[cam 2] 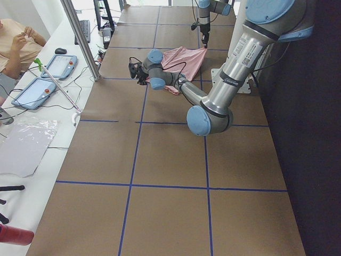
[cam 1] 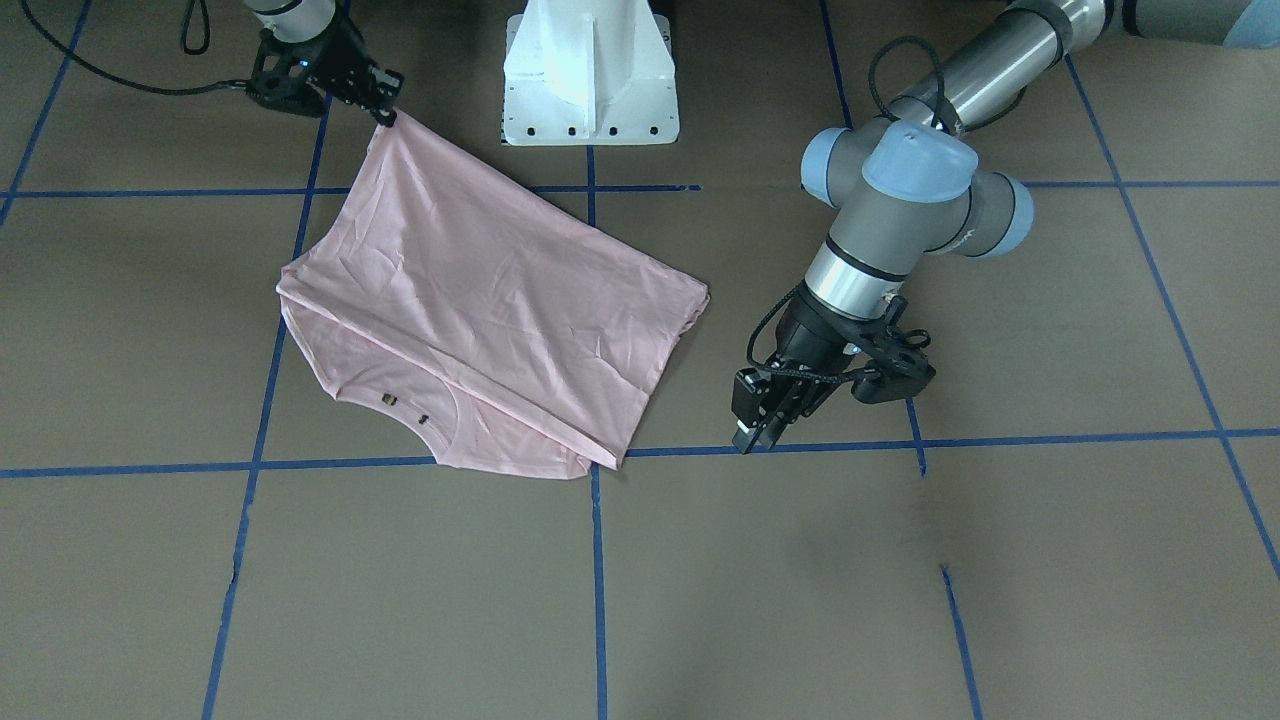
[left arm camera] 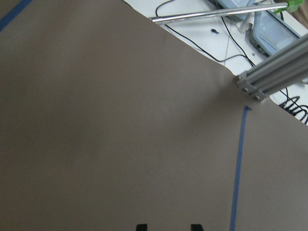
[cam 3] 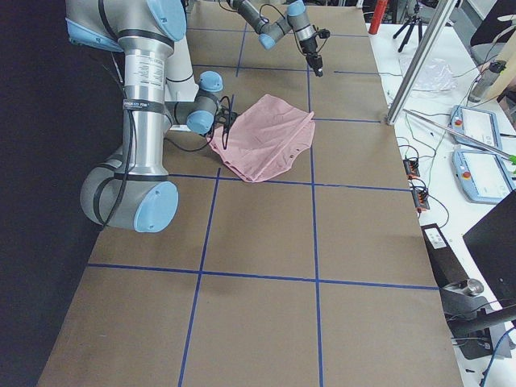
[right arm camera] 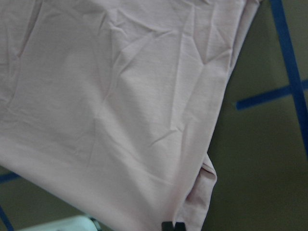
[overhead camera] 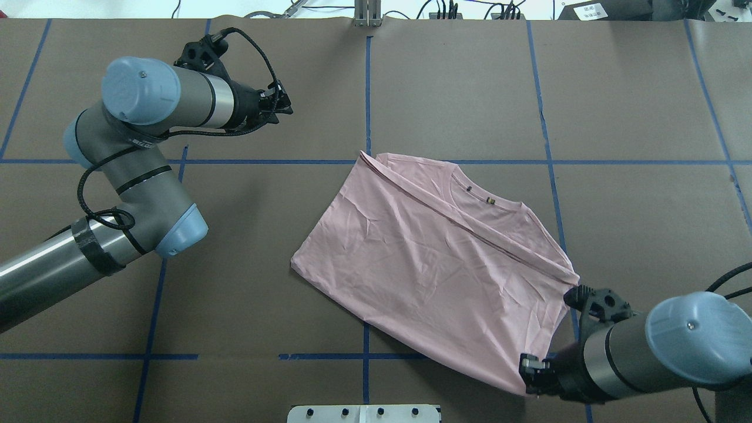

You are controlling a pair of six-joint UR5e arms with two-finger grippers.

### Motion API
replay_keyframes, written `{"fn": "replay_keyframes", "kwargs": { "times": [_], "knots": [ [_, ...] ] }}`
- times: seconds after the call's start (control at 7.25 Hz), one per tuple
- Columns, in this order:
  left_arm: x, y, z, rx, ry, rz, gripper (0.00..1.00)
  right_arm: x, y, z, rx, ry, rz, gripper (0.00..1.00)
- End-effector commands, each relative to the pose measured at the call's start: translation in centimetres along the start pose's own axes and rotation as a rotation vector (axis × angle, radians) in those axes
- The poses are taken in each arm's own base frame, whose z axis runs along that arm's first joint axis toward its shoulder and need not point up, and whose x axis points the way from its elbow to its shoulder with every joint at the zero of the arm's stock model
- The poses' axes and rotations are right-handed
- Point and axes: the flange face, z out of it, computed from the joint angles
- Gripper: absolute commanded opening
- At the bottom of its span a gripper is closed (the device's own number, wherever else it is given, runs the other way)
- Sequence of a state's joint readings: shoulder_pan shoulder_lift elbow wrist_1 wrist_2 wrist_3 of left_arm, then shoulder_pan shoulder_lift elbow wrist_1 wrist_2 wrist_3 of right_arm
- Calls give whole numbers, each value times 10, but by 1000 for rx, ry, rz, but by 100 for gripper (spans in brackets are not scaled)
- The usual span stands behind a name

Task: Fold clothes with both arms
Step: 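Grasp the shirt edge with the right gripper and pull it while the left gripper approaches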

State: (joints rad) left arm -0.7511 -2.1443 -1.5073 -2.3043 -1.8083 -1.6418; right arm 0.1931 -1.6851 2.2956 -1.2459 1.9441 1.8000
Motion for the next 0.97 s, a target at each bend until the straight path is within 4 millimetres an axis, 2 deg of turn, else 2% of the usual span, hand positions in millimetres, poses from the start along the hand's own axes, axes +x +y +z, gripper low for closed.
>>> {"fn": "replay_keyframes", "kwargs": {
  "times": [0.0, 0.14, 0.28, 0.41, 0.55, 0.69, 0.83],
  "knots": [
    [-6, 32, -7, -64, 8, -32, 42, 3, 32, 7, -78, 22, -42, 100],
    [-17, 50, -7, -90, -12, -33, 42, -1, 12, -8, -38, -13, -12, 100],
    [-19, 77, -16, -120, -57, -30, 45, -9, -12, -23, 19, -54, 21, 100],
    [-17, 119, -19, -160, -179, -29, 59, -9, -54, -51, 113, -100, 89, 100],
    [-20, 158, -17, -190, -274, -53, 64, -4, -87, -60, 182, -112, 131, 100],
    [-32, 191, -6, -196, -316, -56, 65, -26, -114, -66, 227, -156, 149, 100],
    [-43, 211, 5, -183, -341, -36, 65, -50, -136, -64, 259, -183, 160, 100]
  ]
}}
